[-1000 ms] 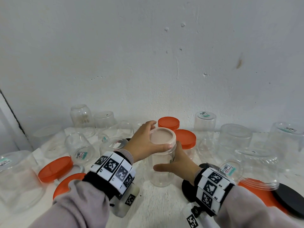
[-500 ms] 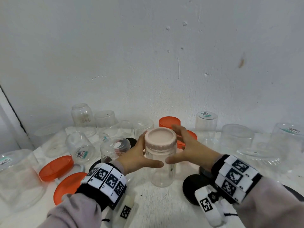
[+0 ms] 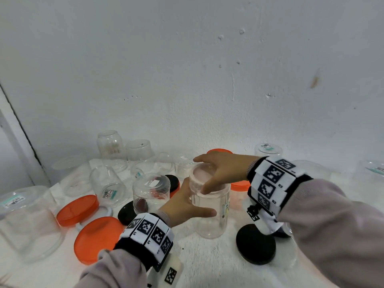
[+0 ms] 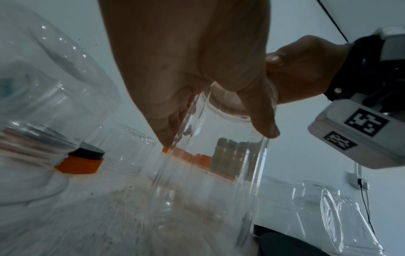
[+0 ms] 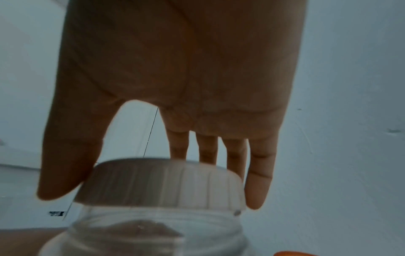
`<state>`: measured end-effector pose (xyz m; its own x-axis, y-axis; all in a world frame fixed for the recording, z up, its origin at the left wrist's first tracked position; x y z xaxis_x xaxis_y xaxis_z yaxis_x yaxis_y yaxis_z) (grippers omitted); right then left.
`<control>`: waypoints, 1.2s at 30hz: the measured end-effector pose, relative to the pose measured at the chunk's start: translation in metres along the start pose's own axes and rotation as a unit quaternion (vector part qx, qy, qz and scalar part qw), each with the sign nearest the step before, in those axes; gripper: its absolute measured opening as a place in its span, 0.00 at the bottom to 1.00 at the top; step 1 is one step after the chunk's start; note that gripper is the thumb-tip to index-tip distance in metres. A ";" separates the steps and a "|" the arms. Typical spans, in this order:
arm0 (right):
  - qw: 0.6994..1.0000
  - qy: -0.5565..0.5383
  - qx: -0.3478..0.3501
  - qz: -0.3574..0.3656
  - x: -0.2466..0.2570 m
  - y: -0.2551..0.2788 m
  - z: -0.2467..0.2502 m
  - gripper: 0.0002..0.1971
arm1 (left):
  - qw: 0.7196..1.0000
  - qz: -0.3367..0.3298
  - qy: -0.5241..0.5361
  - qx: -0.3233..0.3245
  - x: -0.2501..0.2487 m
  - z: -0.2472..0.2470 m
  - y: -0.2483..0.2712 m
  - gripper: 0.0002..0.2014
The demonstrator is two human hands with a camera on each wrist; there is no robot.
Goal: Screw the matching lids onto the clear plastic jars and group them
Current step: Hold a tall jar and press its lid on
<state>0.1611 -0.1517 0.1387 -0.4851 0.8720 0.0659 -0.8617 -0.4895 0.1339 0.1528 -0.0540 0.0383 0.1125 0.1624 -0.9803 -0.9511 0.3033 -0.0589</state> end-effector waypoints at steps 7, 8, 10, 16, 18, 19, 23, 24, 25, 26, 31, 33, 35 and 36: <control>0.996 0.070 0.046 -0.019 0.002 -0.005 0.005 0.46 | 1.000 -0.006 0.010 -0.005 -0.001 -0.001 0.000 0.54; 0.996 0.071 0.045 -0.023 0.002 -0.005 0.005 0.46 | 1.000 -0.009 0.011 -0.005 -0.001 -0.001 0.000 0.54; 0.996 0.076 0.043 -0.033 0.002 -0.005 0.004 0.45 | 1.000 -0.012 0.009 -0.006 -0.002 -0.001 0.001 0.53; 0.993 0.096 0.053 -0.049 0.004 -0.005 0.003 0.46 | 1.000 -0.013 0.003 -0.002 0.000 0.000 0.000 0.49; 0.993 0.095 0.060 -0.047 0.005 -0.006 0.003 0.45 | 1.000 -0.014 0.008 0.005 0.000 -0.001 -0.001 0.50; 0.992 0.099 0.063 -0.044 0.005 -0.006 0.003 0.44 | 1.000 -0.015 0.011 0.007 0.000 -0.001 -0.001 0.51; 0.991 0.106 0.061 -0.047 0.006 -0.006 0.003 0.44 | 1.000 -0.018 0.009 0.008 0.001 0.000 -0.003 0.50; 0.990 0.114 0.056 -0.056 0.006 -0.006 0.003 0.44 | 1.000 -0.018 0.006 0.005 0.002 0.000 -0.003 0.47; 0.988 0.130 0.047 -0.067 0.006 -0.007 0.003 0.45 | 1.000 -0.018 0.005 0.002 0.002 0.001 -0.002 0.45; 0.986 0.146 0.040 -0.076 0.006 -0.007 0.003 0.46 | 1.000 -0.017 0.006 0.000 0.001 0.001 -0.002 0.42; 0.989 0.110 0.068 -0.066 0.005 -0.006 0.002 0.48 | 1.000 -0.020 0.005 0.009 0.000 -0.001 -0.001 0.51; 0.992 0.085 0.082 -0.043 0.008 -0.004 0.005 0.45 | 1.000 -0.018 0.008 0.015 0.001 -0.002 -0.002 0.53; 0.991 0.092 0.090 -0.030 0.010 -0.003 0.007 0.41 | 1.000 -0.018 0.008 0.016 0.002 -0.002 -0.002 0.52; 0.991 0.095 0.088 -0.028 0.010 -0.002 0.007 0.40 | 1.000 -0.017 0.006 0.014 0.002 -0.002 -0.002 0.51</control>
<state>0.1593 -0.1419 0.1456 -0.4713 0.8722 -0.1312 -0.8565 -0.4170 0.3042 0.1546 -0.0564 0.0361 0.1409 0.1407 -0.9800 -0.9381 0.3354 -0.0868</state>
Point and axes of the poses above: each hand's wrist, its own y-axis away from the middle knuckle, its own z-axis out of the back of the hand, x = y × z, the point moved 8 cm from there along -y, towards the middle knuckle, and after that the axes turned 13 degrees about y, right-handed, at the moved point
